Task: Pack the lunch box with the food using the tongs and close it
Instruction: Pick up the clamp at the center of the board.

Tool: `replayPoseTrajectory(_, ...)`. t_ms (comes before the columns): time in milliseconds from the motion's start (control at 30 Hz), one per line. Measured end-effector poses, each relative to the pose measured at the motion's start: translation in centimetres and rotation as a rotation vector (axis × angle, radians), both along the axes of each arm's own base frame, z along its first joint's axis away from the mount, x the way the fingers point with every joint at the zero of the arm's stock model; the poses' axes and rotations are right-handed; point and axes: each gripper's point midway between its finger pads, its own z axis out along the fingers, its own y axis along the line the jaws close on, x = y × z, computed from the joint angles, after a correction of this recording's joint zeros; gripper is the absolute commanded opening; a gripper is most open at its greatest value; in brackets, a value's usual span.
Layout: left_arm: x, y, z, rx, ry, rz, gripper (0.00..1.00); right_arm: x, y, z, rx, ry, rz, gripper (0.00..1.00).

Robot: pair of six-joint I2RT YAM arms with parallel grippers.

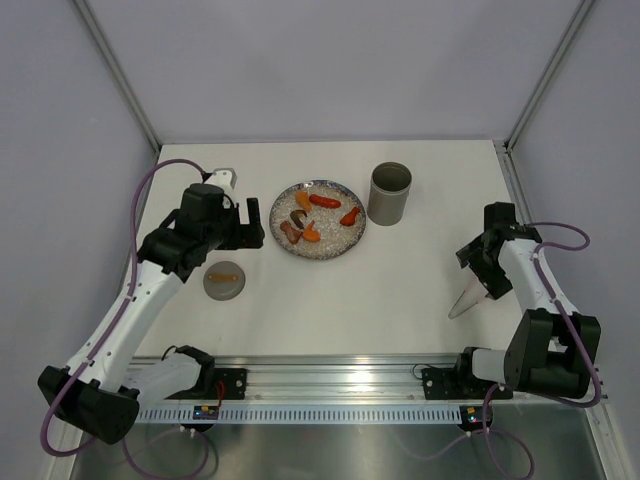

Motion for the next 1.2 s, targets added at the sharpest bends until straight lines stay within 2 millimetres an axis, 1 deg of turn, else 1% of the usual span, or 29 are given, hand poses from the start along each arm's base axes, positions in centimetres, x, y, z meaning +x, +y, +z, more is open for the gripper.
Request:
replayPoseTrajectory(100, 0.0, 0.0, 0.0, 0.000, 0.000, 0.000, 0.99, -2.2, 0.4, -1.4, 0.011, 0.038, -0.007, 0.99)
replayPoseTrajectory(200, 0.0, -0.1, 0.0, -0.002, 0.001, -0.003, 0.99, -3.0, 0.7, -2.8, 0.033, 0.069, -0.004, 0.99)
replayPoseTrajectory(367, 0.0, -0.1, -0.1, -0.005, 0.002, -0.006, 0.99, -2.3, 1.2, -5.5, 0.086, 0.079, 0.010, 0.99)
replayPoseTrajectory(500, 0.0, -0.1, 0.0, -0.008, -0.002, -0.004, 0.99, -1.4, 1.9, -7.3, 0.128, 0.070, 0.067, 0.96)
replayPoseTrajectory(600, -0.2, -0.1, 0.0, -0.015, -0.011, -0.001, 0.99, -0.7, 2.2, -7.3, 0.121, 0.056, 0.141, 0.95)
replayPoseTrajectory(767, -0.2, -0.1, 0.2, -0.024, -0.022, 0.003, 0.99, 1.2, 3.6, -7.3, 0.095, 0.063, 0.284, 0.93)
replayPoseTrajectory(900, 0.0, -0.2, -0.2, -0.024, -0.005, 0.007, 0.99, 2.2, 3.9, -7.4, 0.083, 0.076, 0.344, 0.81)
replayPoseTrajectory(1000, 0.0, -0.2, -0.3, -0.022, -0.001, 0.007, 0.99, 2.3, 4.0, -7.4, 0.070, 0.079, 0.372, 0.75)
replayPoseTrajectory(1033, 0.0, -0.2, -0.3, -0.022, -0.002, 0.007, 0.99, 2.3, 4.2, -7.4, 0.068, 0.082, 0.393, 0.71)
replayPoseTrajectory(1067, 0.0, -0.2, -0.3, -0.022, -0.002, 0.007, 0.99, 2.3, 4.3, -7.4, 0.066, 0.085, 0.410, 0.69)
replayPoseTrajectory(1167, 0.0, -0.2, -0.3, -0.022, -0.002, 0.007, 0.99, 2.5, 5.1, -7.5, 0.059, 0.099, 0.479, 0.60)
replayPoseTrajectory(1200, 0.0, -0.2, -0.3, -0.022, -0.002, 0.007, 0.99, 2.8, 5.6, -7.5, 0.054, 0.104, 0.513, 0.59)
